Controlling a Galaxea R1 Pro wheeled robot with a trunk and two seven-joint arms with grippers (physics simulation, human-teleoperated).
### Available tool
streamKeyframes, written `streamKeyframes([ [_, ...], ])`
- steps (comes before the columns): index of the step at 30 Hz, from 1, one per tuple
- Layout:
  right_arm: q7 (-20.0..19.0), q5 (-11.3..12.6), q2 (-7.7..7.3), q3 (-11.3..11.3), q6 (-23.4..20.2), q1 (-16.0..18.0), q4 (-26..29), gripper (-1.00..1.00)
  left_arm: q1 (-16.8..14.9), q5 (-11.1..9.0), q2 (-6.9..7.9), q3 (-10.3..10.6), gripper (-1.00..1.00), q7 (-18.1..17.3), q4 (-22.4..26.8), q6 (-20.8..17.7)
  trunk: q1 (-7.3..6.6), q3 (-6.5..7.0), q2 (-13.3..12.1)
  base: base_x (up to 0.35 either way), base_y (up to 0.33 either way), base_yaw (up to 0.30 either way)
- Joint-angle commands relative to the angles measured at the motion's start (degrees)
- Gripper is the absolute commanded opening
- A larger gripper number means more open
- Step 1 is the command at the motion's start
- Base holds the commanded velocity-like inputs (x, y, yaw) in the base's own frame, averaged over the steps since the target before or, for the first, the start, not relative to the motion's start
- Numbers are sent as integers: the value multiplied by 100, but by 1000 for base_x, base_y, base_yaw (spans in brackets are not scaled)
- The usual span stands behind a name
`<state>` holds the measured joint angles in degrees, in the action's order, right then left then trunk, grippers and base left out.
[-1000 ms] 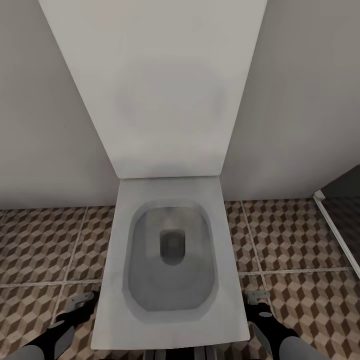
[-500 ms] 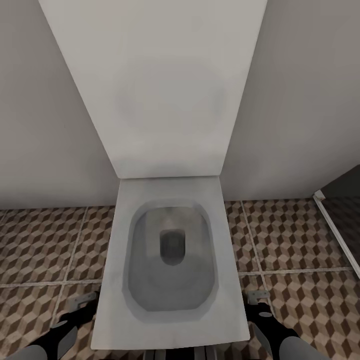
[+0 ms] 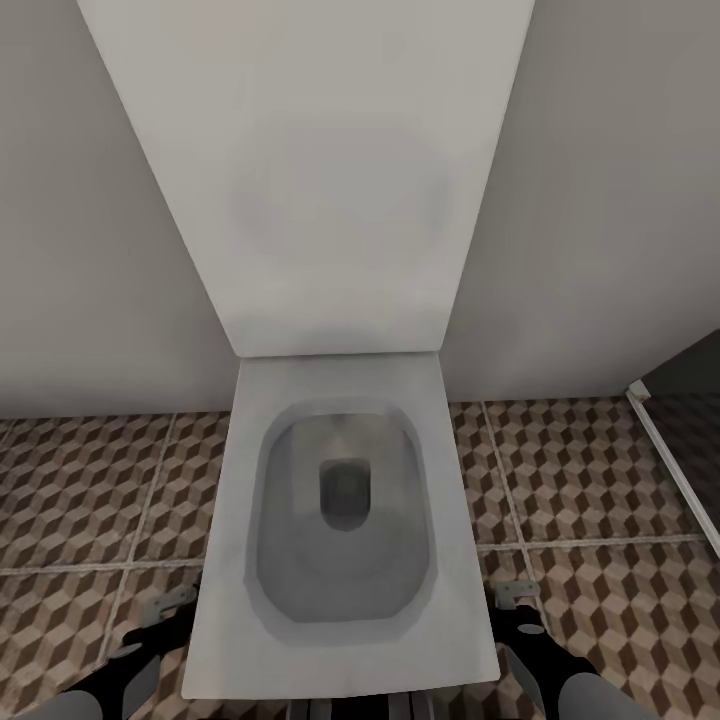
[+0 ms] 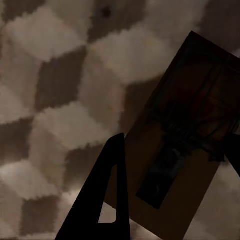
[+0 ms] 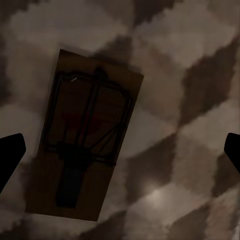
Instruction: Take the four mousetraps from the cabinet in the bathroom and place them on the bathroom floor. Make sure all four end up on the same floor surface, and ensure that at least two of them are either under or directly next to the same bathroom sink.
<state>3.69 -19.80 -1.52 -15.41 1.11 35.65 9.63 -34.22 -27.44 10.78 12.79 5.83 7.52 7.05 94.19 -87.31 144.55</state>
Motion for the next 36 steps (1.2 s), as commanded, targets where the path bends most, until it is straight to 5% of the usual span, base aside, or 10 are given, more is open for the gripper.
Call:
streamKeyframes([
  [1,8,-60,2,-42,12,3,-5,100,3,-66,-9,138,-100,72,-20,-75,1,-4,0,0,0,0],
  [10,8,-60,2,-46,12,3,-4,100,10,139,-48,136,-100,192,-30,-72,1,-4,0,0,0,0],
  [26,8,-60,2,-43,12,3,-5,100,11,160,-49,136,-100,199,-31,-74,1,-4,0,0,0,0],
  [27,8,-60,2,-44,12,3,-5,100,10,160,-49,136,100,201,-31,-75,1,-4,0,0,0,0],
  [36,8,-60,2,-46,12,3,-3,100,10,158,-49,136,100,200,-31,-79,1,-4,0,0,0,0],
])
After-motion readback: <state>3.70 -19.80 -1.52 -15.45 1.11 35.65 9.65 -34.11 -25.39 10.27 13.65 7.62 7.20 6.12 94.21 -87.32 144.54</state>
